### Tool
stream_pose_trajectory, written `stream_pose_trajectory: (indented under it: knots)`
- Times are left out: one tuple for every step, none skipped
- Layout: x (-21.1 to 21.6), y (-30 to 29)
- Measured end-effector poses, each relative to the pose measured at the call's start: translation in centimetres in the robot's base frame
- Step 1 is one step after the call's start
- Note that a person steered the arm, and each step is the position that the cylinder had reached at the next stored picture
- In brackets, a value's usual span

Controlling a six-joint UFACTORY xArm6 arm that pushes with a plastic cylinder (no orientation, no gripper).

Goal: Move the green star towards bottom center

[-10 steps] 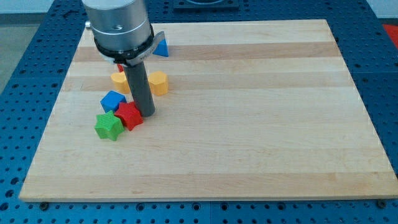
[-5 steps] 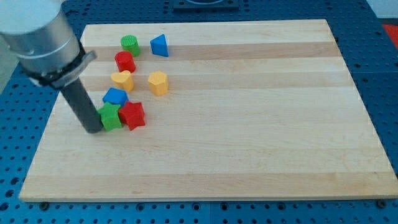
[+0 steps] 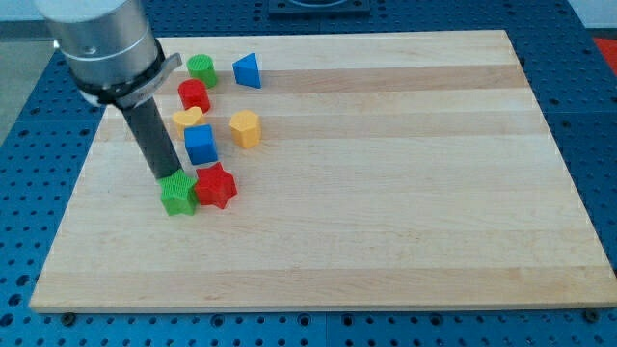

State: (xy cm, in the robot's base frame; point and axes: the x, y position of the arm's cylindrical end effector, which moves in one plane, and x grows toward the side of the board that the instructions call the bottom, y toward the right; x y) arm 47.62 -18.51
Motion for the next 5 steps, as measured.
stream_pose_trajectory:
  knots:
    - [2.9,0.0]
    - [5.2,0.0]
    - [6.6,2.7]
    - [7.5,6.2]
    - [9.2,9.4]
